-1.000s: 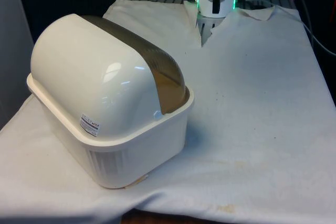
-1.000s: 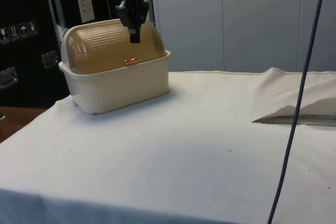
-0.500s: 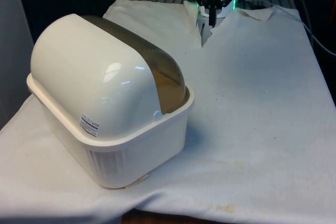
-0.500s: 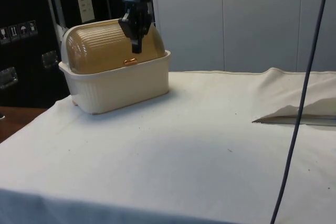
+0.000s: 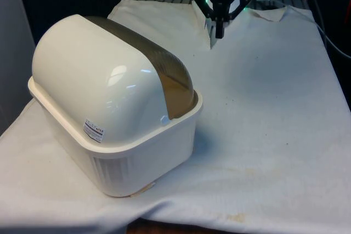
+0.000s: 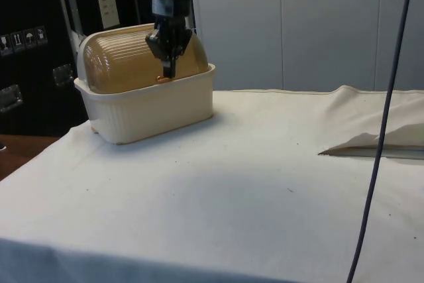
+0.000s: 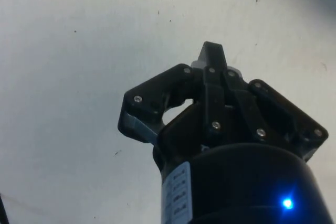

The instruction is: Open the lid, then close it.

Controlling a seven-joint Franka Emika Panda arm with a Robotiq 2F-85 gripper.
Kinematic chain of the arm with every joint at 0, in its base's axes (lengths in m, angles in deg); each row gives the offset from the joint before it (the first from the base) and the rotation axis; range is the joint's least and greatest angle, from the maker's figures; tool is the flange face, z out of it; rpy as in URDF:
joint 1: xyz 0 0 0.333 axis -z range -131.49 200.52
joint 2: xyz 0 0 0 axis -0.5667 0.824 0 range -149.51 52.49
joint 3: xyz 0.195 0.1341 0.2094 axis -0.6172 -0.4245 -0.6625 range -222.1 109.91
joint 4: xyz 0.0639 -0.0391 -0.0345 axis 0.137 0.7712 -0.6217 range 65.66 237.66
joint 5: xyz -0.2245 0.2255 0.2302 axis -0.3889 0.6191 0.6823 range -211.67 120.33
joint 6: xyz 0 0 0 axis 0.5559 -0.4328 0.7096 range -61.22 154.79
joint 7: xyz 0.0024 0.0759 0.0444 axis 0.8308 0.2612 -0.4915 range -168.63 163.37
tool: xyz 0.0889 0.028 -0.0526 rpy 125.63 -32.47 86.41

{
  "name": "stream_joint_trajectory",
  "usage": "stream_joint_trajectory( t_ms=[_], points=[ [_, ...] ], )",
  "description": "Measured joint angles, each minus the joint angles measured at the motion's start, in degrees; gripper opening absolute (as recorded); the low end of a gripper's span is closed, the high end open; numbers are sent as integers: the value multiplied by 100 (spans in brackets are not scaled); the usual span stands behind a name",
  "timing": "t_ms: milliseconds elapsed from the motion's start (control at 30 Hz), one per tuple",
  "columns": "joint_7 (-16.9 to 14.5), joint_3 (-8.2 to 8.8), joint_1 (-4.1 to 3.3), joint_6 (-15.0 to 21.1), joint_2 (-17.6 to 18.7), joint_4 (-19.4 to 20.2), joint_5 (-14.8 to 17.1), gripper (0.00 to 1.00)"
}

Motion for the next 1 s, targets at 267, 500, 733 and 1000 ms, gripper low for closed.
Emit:
stream_joint_trajectory(
  t_ms=[267,500,733,1000],
  points=[
    [264,0,6,160,120,0,0,0],
    [487,0,11,206,172,0,0,0],
    [642,0,23,286,241,6,0,0],
    [825,11,46,435,332,29,0,0]
  ],
)
